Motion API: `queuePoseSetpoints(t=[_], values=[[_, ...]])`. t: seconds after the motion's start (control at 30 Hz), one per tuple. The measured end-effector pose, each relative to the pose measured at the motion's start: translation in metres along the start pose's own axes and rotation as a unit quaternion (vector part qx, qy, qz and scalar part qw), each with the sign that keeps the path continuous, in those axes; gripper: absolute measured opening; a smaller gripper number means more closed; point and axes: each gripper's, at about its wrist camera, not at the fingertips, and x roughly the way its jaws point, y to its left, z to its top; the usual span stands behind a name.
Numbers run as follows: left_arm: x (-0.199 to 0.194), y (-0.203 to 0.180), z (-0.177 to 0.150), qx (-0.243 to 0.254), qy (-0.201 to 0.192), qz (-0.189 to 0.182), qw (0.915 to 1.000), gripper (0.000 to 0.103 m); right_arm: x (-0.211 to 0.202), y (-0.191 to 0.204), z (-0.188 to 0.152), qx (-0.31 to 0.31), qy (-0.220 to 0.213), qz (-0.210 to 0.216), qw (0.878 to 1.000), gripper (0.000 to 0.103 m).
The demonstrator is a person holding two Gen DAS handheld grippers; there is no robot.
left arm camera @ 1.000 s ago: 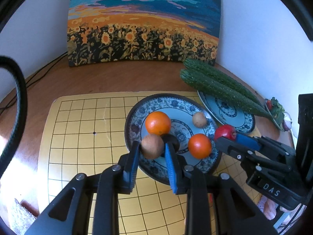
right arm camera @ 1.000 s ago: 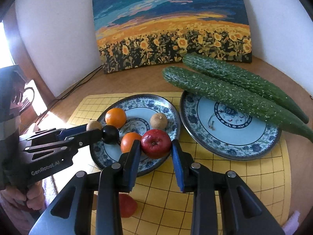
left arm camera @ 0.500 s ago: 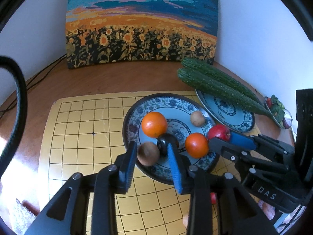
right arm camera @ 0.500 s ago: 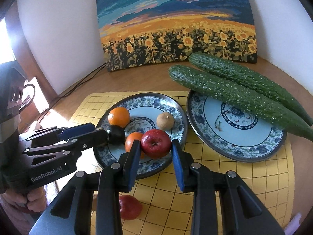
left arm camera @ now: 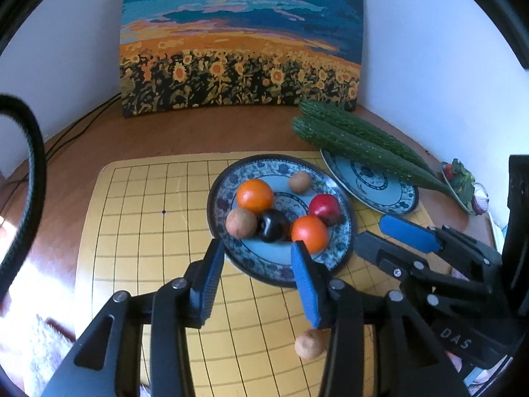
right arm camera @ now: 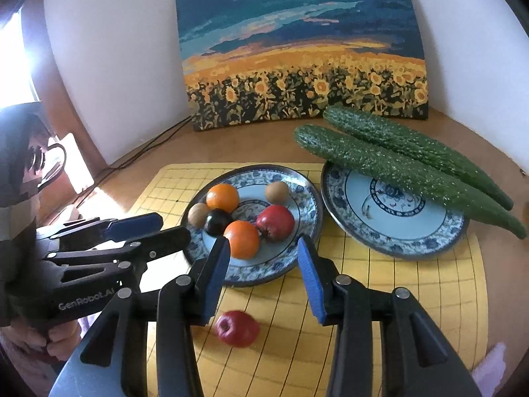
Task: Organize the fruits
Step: 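Move both tools back toward the last kiwi and red apple on the board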
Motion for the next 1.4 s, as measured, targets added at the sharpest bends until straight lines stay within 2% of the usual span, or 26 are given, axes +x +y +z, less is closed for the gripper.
queuePoseSetpoints(t=[0.63, 1.1, 1.4], values=[[-0.031, -0.004, -0.040, -0.019, -0.002, 0.001, 0.9998, 0.044, -0.031, 0.009, -0.053, 0.019, 0.021, 0.006, 1.000, 0.044], [-0.039, -0.015, -0.064, -0.020, 0.005, 0.001, 0.9998, 0.045, -0.044, -0.002, -0.077, 0.033, 0.026, -0.022, 0.999, 0.044], [-0.032, -0.024, -0.075, -0.015, 0.018, -0.016, 0.9996, 0.045, -0.048, -0.007, -0.086, 0.036, 0.029, -0.035, 0.998, 0.044]])
